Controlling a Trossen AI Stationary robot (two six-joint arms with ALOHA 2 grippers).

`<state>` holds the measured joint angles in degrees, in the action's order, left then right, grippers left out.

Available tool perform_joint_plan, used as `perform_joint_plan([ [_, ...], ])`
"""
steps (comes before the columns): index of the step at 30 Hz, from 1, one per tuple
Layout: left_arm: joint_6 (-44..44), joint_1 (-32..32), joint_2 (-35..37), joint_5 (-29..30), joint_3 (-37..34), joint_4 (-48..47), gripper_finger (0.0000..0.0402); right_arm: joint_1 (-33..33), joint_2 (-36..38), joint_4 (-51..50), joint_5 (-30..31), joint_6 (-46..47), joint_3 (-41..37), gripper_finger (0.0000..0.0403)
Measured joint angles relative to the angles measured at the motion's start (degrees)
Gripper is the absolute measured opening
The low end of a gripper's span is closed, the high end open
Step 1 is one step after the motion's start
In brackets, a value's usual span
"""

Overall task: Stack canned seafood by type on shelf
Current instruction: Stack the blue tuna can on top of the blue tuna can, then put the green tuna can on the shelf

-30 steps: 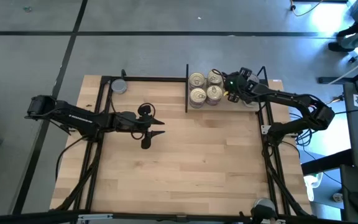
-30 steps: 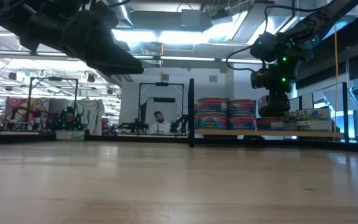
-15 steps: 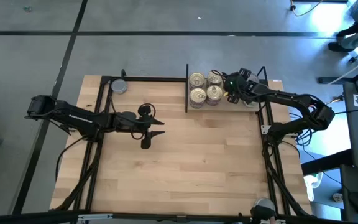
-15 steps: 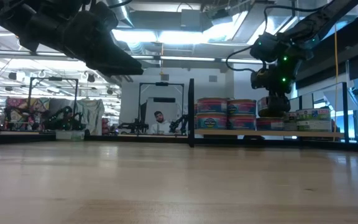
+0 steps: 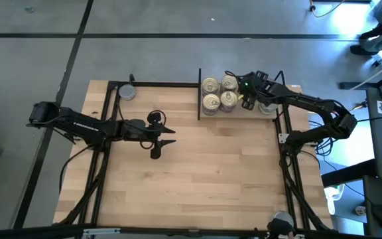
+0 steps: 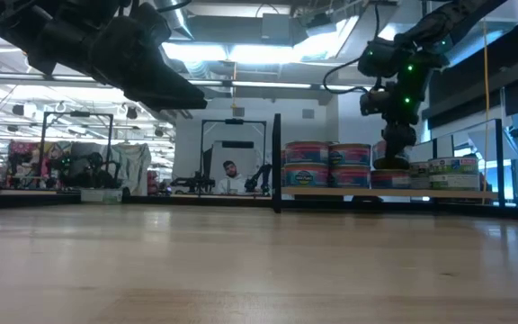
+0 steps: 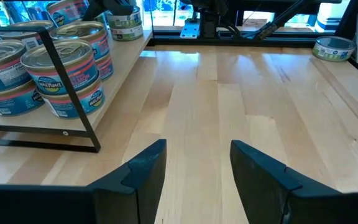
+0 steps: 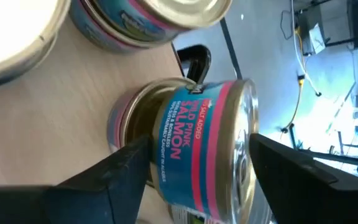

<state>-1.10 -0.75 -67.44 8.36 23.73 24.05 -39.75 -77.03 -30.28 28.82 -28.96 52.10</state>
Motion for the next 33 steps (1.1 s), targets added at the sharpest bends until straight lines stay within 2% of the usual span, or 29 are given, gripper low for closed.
perform_joint_plan([
  [4,-0.03,0.00,0.00,0.00,0.01,-0.95,0.0176,0.02,0.00,-1.55,-1.21,0.55,0.04,0.0273],
  [8,-0.03,0.00,0.00,0.00,0.02,-1.11,0.0176,0.02,0.00,-1.82,-5.11,2.22,0.04,0.0273],
  [14,0.00,0.00,0.00,0.00,0.02,-1.09,0.0176,0.02,0.22,-2.82,-3.81,2.37,0.13,0.0273],
  [17,0.02,0.00,0.00,0.00,0.02,-1.09,0.0176,1.31,1.18,-7.39,-3.72,3.48,2.49,0.0273],
  [21,0.76,0.07,0.00,0.68,0.02,-1.10,0.0176,5.62,3.23,-15.63,-5.27,9.58,8.07,0.0273],
  [25,1.80,0.27,0.00,4.86,0.02,-1.85,0.0176,12.07,5.74,-19.37,-11.76,19.14,10.42,0.0273],
  [29,1.96,1.57,0.00,12.08,0.19,-4.45,0.0176,20.18,7.70,-16.89,-18.15,26.52,8.16,0.0273],
  [33,0.60,4.64,0.00,18.12,3.36,-15.10,0.0176,29.08,7.93,-9.60,-18.54,30.46,3.00,0.0273],
])
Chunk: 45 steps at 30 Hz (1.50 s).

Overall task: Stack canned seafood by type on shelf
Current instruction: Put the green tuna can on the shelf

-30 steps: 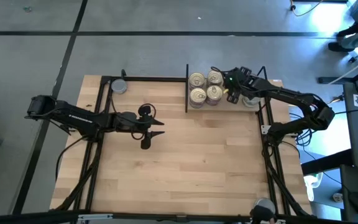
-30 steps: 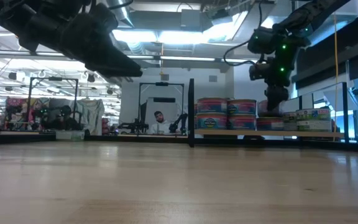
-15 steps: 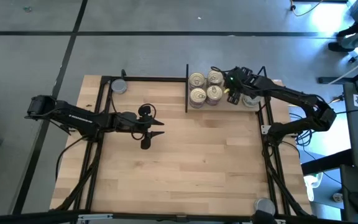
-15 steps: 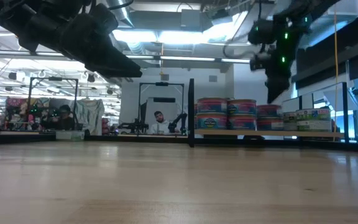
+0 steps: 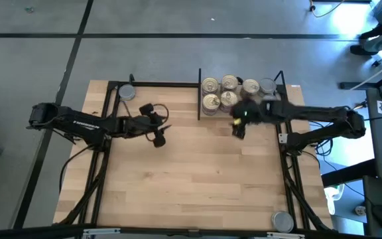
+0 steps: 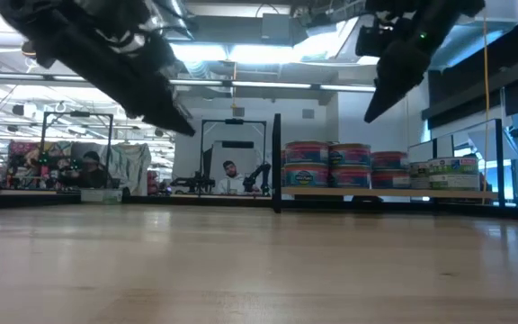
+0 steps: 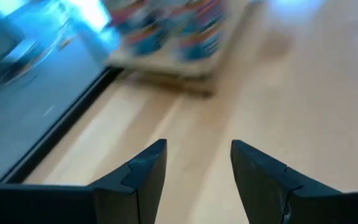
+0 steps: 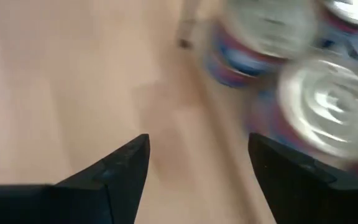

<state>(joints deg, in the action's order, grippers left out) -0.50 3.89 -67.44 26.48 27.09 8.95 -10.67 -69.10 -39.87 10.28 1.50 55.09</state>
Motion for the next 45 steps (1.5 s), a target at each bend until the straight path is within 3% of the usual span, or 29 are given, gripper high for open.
perform_joint_plan([
  [9,-12.81,15.99,-0.01,4.92,8.97,-27.87,0.0176,14.26,-1.19,39.79,-0.07,1.25,-19.19,0.0273],
  [15,-16.63,29.53,-1.53,5.59,9.40,-33.63,0.0176,16.47,-4.30,56.83,2.36,1.61,-27.43,0.0273],
  [22,-15.94,40.50,-7.37,5.79,10.43,-32.39,0.0176,16.28,-9.51,59.88,7.65,4.16,-29.51,0.0273],
  [29,-14.44,47.23,-15.13,7.30,14.93,-33.56,0.0176,16.28,-14.27,64.59,7.69,4.25,-29.49,0.0273],
  [45,-10.72,46.71,-21.96,6.57,18.71,-36.96,0.0142,16.30,-15.63,66.46,6.63,4.26,-29.49,0.0273],
])
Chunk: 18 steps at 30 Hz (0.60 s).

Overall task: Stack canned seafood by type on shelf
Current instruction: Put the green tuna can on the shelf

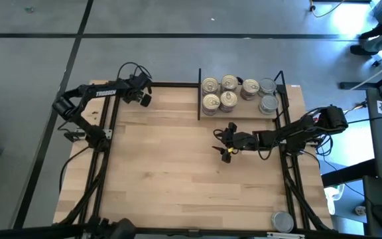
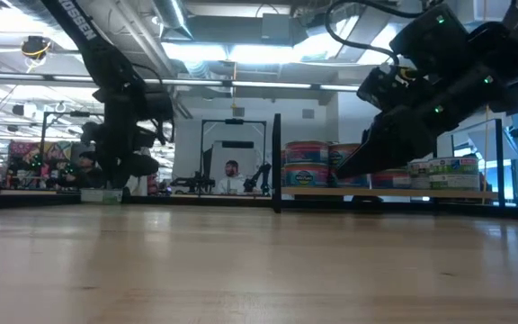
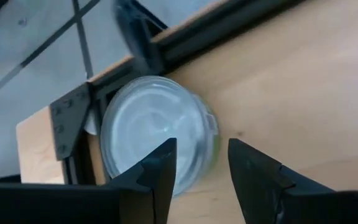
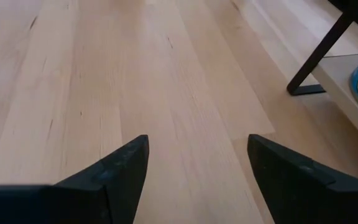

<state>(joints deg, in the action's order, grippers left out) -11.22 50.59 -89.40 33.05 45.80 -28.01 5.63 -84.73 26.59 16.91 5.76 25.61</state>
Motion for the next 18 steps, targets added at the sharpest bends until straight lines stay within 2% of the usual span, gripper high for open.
perform_joint_plan([
  [13,8.78,-1.49,-1.95,-2.89,0.00,-2.33,0.0104,0.00,0.00,0.44,-0.02,0.00,0.00,0.0273],
  [18,8.93,-1.19,-4.47,-3.10,2.45,-5.69,0.0086,0.00,0.02,0.44,-0.02,0.00,0.00,0.0273],
])
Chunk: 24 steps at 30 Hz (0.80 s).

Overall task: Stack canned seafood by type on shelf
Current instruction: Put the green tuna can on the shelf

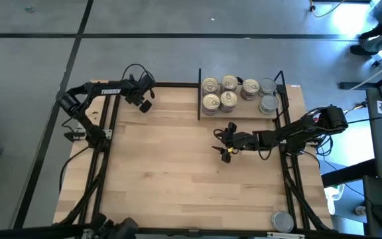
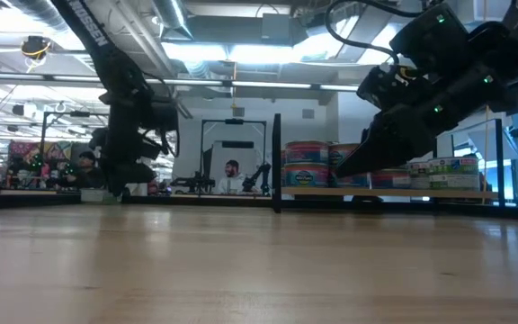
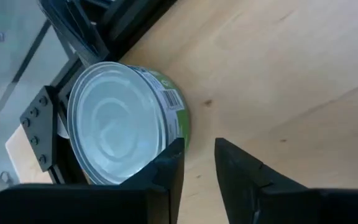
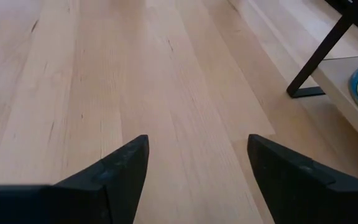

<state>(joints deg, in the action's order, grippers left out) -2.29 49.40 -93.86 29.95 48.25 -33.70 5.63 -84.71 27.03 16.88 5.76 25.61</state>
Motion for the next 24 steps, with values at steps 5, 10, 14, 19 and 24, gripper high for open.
perform_joint_plan([
  [5,0.11,0.33,-5.79,-1.11,4.88,-7.80,0.0073,0.04,0.00,-0.03,-1.47,0.00,0.01,0.0273],
  [10,1.51,0.14,-8.52,-5.19,6.73,-9.89,0.0060,0.04,0.00,-0.04,-2.58,0.27,0.02,0.0273],
  [14,2.63,-0.26,-8.63,-5.65,6.73,-9.80,0.0048,0.04,0.00,-0.04,-2.58,0.28,0.02,0.0273],
  [19,2.67,-1.74,-8.51,-6.42,6.69,-10.22,0.0034,0.02,0.00,-0.04,-2.58,0.31,0.02,0.0273],
  [24,2.35,-3.88,-8.50,-6.79,6.69,-10.59,0.0023,0.02,0.00,-0.04,-2.58,0.35,0.02,0.0273],
])
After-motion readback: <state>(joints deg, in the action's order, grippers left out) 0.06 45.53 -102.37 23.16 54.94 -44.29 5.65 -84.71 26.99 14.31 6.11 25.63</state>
